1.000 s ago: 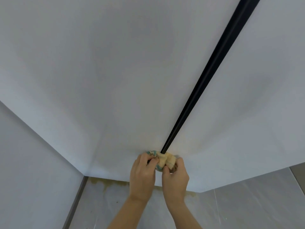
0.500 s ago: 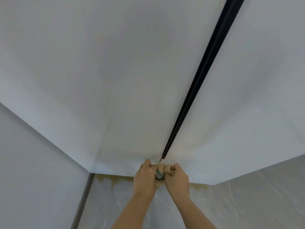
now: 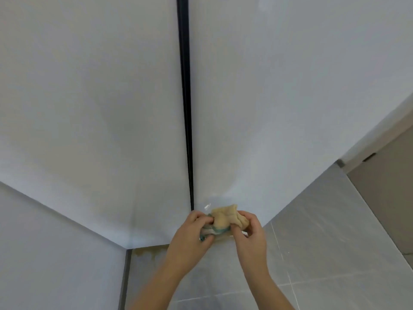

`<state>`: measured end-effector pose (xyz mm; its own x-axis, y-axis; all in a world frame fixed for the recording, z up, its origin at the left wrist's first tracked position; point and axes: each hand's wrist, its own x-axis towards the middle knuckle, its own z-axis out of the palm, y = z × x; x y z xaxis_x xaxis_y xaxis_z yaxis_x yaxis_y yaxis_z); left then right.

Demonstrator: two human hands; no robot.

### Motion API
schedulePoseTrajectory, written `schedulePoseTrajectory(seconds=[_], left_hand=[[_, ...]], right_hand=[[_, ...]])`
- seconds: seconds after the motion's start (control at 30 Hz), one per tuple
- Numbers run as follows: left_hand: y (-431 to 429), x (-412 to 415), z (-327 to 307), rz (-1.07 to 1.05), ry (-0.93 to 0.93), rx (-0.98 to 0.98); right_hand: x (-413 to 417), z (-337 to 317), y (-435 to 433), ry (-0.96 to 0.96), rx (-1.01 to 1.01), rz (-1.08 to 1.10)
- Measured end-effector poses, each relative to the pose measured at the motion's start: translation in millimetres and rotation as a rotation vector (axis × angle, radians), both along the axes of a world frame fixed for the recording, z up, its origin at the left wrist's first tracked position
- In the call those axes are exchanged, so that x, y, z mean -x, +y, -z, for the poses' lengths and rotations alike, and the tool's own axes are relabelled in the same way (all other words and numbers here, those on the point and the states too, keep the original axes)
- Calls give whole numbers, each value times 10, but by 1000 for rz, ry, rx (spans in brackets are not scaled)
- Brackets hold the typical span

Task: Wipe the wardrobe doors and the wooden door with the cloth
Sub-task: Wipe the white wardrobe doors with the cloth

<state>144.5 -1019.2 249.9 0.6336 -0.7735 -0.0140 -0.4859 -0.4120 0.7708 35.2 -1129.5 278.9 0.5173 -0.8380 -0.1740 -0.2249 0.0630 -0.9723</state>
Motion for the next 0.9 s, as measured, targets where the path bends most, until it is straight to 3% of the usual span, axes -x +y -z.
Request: schedulePoseTrajectory(seconds=[0.2, 0.3, 0.53, 0.9], left_hand=[[-345, 397, -1142, 135, 106, 105], [-697, 700, -1482, 47, 82, 171], [-1883, 1535, -1948, 259, 327, 105], [-3621, 2542, -2164, 60, 399, 152]], right_hand=[[588, -990, -332, -162, -46, 96], [997, -1346, -631, -203, -57, 130], [1853, -1797, -1734, -345, -170, 211], [2640, -2014, -3503, -323, -327, 39]])
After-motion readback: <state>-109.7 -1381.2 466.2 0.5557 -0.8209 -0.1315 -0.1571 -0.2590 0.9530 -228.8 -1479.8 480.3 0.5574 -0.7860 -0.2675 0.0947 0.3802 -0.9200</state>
